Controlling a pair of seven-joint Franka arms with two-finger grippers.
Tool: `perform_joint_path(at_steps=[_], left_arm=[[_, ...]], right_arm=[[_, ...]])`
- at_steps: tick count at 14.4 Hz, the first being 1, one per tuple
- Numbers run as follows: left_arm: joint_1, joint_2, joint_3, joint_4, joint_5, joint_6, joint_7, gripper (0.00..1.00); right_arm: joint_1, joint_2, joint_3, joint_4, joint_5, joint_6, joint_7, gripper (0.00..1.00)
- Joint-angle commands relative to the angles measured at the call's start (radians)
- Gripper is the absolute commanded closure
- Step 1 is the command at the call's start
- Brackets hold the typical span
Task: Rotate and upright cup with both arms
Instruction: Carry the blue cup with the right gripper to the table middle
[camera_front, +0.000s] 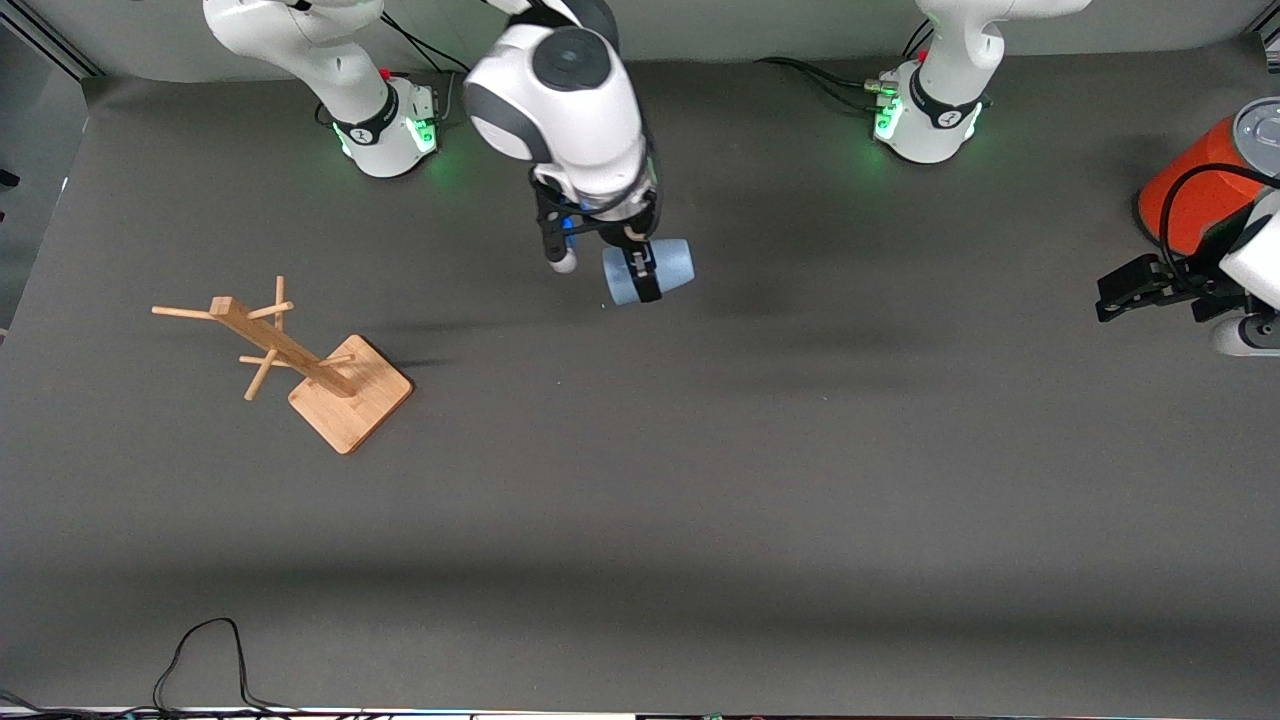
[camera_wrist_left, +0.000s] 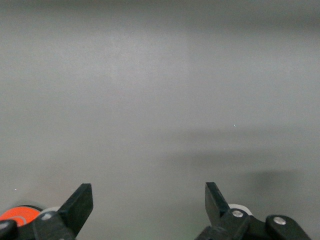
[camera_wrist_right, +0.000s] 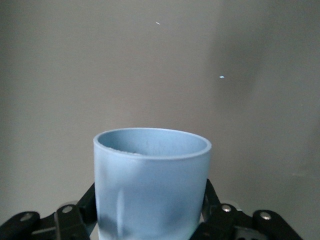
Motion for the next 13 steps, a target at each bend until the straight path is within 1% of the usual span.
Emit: perform_joint_path(at_steps=[1, 4, 5, 7, 9, 11, 13], left_arm=[[0.001, 0.011, -0.002, 0.019, 0.01, 0.001, 0.013, 0.0], [0.001, 0.009, 0.0, 0.019, 0.004, 0.001, 0.011, 0.0], [0.001, 0.011, 0.0, 0.019, 0.002, 0.001, 0.005, 0.0], [0.003, 0.012, 0.001, 0.017, -0.002, 0.001, -0.01, 0.0], [0.003, 0.013, 0.001, 0.019, -0.001, 0.001, -0.007, 0.0], [0.003, 0.013, 0.001, 0.019, 0.002, 0.001, -0.007, 0.0], [0.003, 0.013, 0.001, 0.019, 0.008, -0.005, 0.002, 0.0]], right_arm=[[0.065, 0.112, 0.004, 0.046, -0.092, 0.001, 0.162, 0.25], [0.122, 0.226, 0.004, 0.049, -0.229, 0.011, 0.326, 0.25], [0.14, 0.262, 0.004, 0.049, -0.272, 0.033, 0.37, 0.25], [0.171, 0.313, 0.004, 0.049, -0.355, 0.052, 0.44, 0.25], [0.18, 0.333, 0.004, 0.046, -0.395, 0.051, 0.466, 0.25], [0.18, 0.344, 0.003, 0.045, -0.398, 0.052, 0.466, 0.24], [0.18, 0.356, 0.001, 0.04, -0.422, 0.051, 0.466, 0.23]])
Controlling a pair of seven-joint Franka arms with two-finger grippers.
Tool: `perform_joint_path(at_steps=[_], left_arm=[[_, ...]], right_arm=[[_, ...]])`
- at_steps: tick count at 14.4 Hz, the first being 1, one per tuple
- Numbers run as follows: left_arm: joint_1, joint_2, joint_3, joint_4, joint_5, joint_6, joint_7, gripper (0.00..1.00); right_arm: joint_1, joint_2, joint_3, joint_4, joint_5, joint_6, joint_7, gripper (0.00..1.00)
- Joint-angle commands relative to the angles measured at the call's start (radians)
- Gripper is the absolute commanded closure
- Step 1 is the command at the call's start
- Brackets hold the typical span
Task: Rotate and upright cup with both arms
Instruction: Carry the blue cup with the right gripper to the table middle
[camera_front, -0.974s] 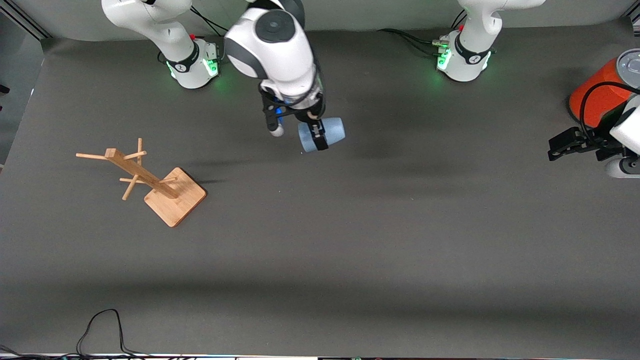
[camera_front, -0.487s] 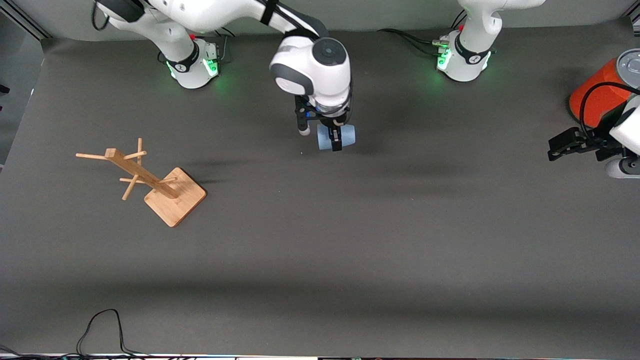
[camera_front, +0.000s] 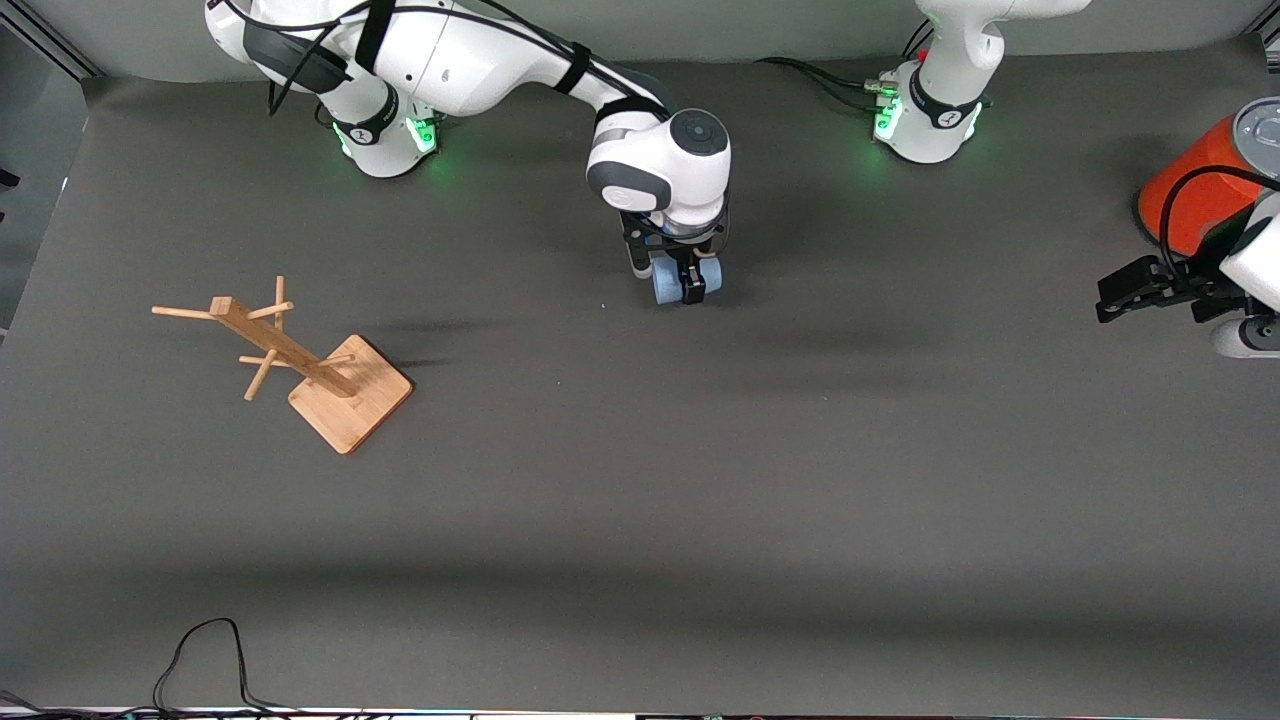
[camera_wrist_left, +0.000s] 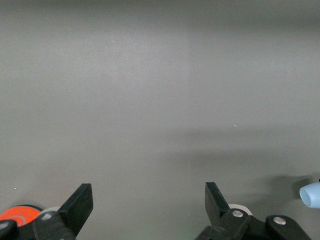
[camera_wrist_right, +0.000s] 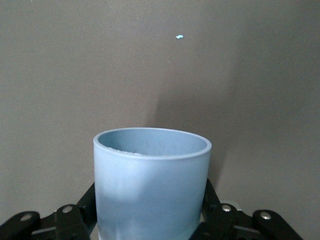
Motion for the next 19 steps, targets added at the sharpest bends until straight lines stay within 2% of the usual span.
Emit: perform_joint_path(at_steps=[1, 6, 9, 10, 11, 12, 19], left_arm=[[0.003, 0.01, 0.0, 0.019, 0.006, 0.001, 0.003, 0.0], [0.006, 0.002, 0.001, 0.019, -0.016, 0.0, -0.004, 0.0], [0.004, 0.001, 0.001, 0.019, -0.014, -0.014, -0.011, 0.0], [0.006, 0.001, 0.001, 0.019, -0.011, -0.022, -0.008, 0.0], [0.013, 0.001, 0.001, 0.019, -0.013, -0.023, 0.002, 0.0], [0.023, -0.001, 0.001, 0.019, -0.014, -0.022, 0.007, 0.0], [0.023, 0.001, 0.001, 0.016, -0.011, -0.022, 0.007, 0.0]], right_arm=[[0.01, 0.019, 0.001, 0.014, -0.067, -0.009, 0.145, 0.23], [0.01, 0.046, -0.007, 0.017, -0.07, -0.009, 0.148, 0.23], [0.01, 0.071, -0.008, 0.019, -0.103, -0.009, 0.171, 0.22], [0.01, 0.077, -0.008, 0.02, -0.105, -0.009, 0.171, 0.2], [0.01, 0.077, -0.008, 0.022, -0.105, -0.009, 0.171, 0.13], [0.009, 0.077, -0.008, 0.022, -0.104, -0.011, 0.171, 0.0], [0.007, 0.062, 0.0, 0.069, -0.104, -0.054, 0.159, 0.0]])
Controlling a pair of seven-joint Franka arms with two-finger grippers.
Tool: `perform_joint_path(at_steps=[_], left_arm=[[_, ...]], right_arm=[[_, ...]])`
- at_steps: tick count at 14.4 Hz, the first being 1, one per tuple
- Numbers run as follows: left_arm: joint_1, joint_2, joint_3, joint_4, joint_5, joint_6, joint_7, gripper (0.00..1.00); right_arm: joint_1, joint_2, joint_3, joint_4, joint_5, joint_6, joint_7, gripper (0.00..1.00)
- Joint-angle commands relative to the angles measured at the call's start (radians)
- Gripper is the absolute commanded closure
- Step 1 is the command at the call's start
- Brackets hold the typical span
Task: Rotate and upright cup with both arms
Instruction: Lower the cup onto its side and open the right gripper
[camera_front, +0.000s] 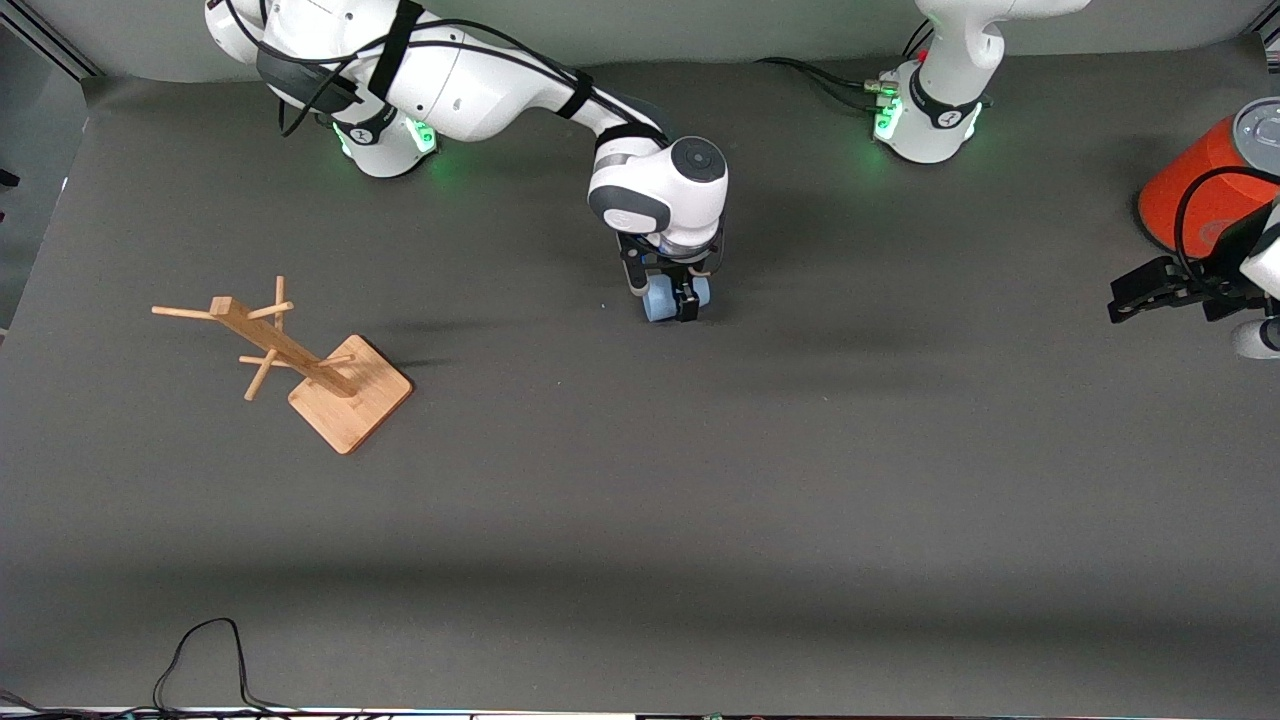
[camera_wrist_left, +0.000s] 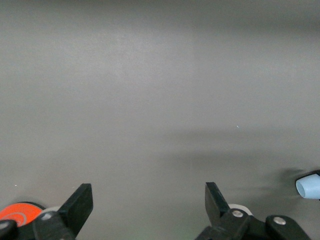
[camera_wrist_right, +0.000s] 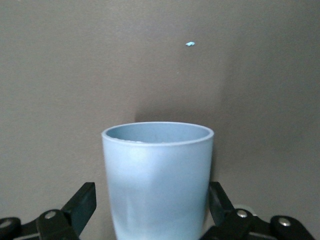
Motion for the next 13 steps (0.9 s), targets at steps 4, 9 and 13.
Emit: perform_joint_path(at_steps=[4, 9, 13], left_arm=[[0.003, -0.001, -0.004, 0.012, -0.007, -0.018, 0.007, 0.0], [-0.007, -0.001, -0.007, 0.009, -0.009, -0.017, 0.006, 0.0], [-0.015, -0.001, -0.012, 0.002, -0.01, -0.017, -0.002, 0.0]], right_arm=[[-0.011, -0.051, 0.05, 0.067, -0.037, -0.078, 0.012, 0.0], [-0.145, -0.149, 0.124, 0.07, 0.125, -0.122, -0.246, 0.0], [-0.277, -0.29, 0.122, 0.067, 0.305, -0.175, -0.592, 0.0]])
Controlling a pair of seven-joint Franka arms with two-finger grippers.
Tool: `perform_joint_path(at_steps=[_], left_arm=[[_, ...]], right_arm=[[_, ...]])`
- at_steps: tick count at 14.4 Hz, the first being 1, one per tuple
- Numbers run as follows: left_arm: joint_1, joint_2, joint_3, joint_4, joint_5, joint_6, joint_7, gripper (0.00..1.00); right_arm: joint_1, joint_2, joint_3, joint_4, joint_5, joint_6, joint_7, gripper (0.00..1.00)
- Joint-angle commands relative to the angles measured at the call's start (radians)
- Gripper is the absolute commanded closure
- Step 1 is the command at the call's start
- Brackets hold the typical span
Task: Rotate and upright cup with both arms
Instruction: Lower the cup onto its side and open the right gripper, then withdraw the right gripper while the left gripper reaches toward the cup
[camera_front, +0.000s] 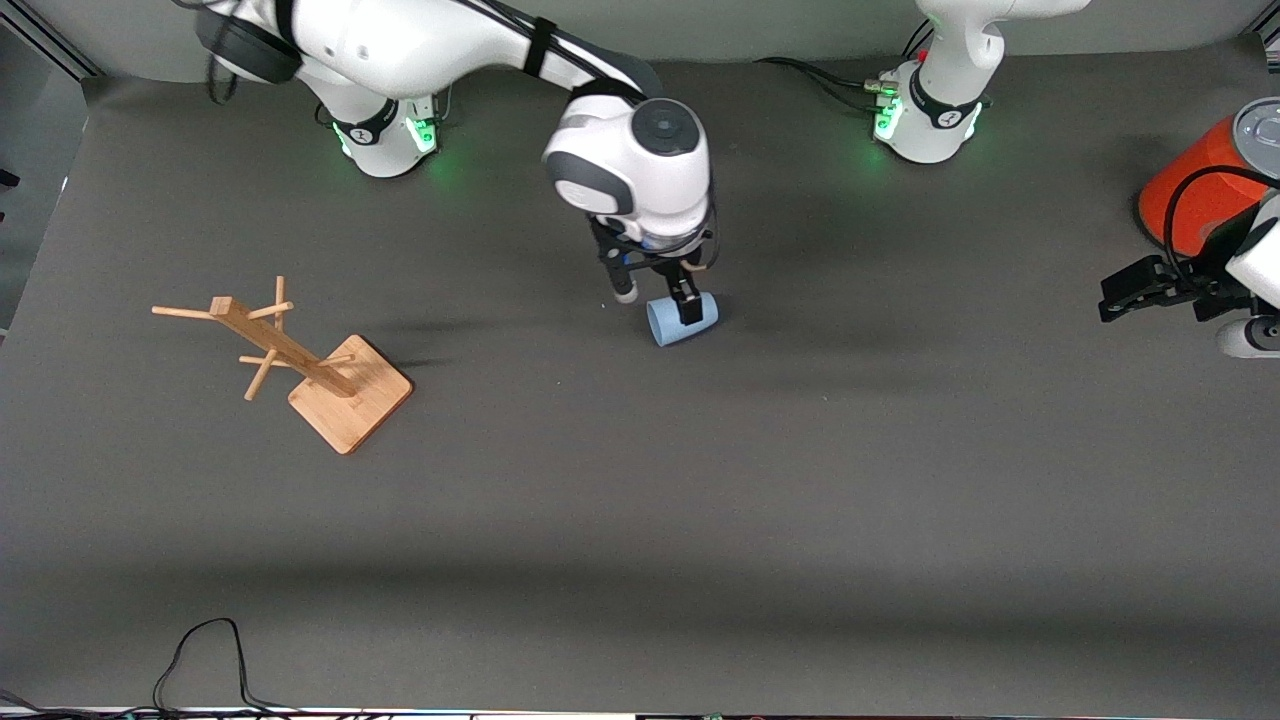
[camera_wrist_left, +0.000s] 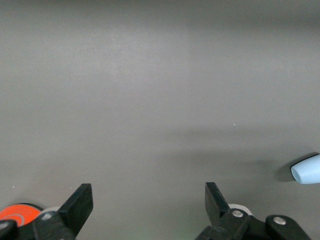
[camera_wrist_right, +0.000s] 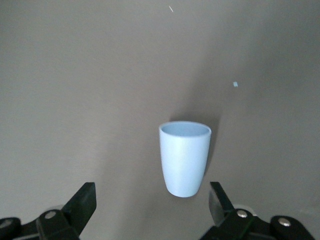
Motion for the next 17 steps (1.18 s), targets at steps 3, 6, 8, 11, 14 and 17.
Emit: perform_joint_path(at_steps=[3, 6, 8, 11, 14, 17], left_arm=[[-0.035, -0.001, 0.001, 0.004, -0.008, -0.016, -0.011, 0.0], [-0.076, -0.001, 0.001, 0.004, -0.008, -0.016, -0.063, 0.0], [-0.132, 0.0, 0.001, 0.004, -0.008, -0.016, -0.137, 0.0], [-0.216, 0.008, 0.0, 0.004, -0.008, -0.016, -0.219, 0.0], [-0.302, 0.019, 0.0, 0.006, -0.005, -0.01, -0.313, 0.0], [-0.379, 0.032, 0.0, 0.011, -0.003, -0.002, -0.391, 0.0]], right_arm=[[-0.153, -0.178, -0.01, -0.02, 0.205, -0.078, -0.416, 0.0], [-0.164, -0.292, -0.156, -0.023, 0.377, -0.12, -0.703, 0.0], [-0.16, -0.365, -0.274, -0.029, 0.48, -0.155, -0.924, 0.0], [-0.16, -0.432, -0.395, -0.035, 0.511, -0.218, -1.171, 0.0], [-0.158, -0.484, -0.489, -0.037, 0.511, -0.278, -1.41, 0.0], [-0.158, -0.554, -0.581, -0.09, 0.511, -0.296, -1.636, 0.0]])
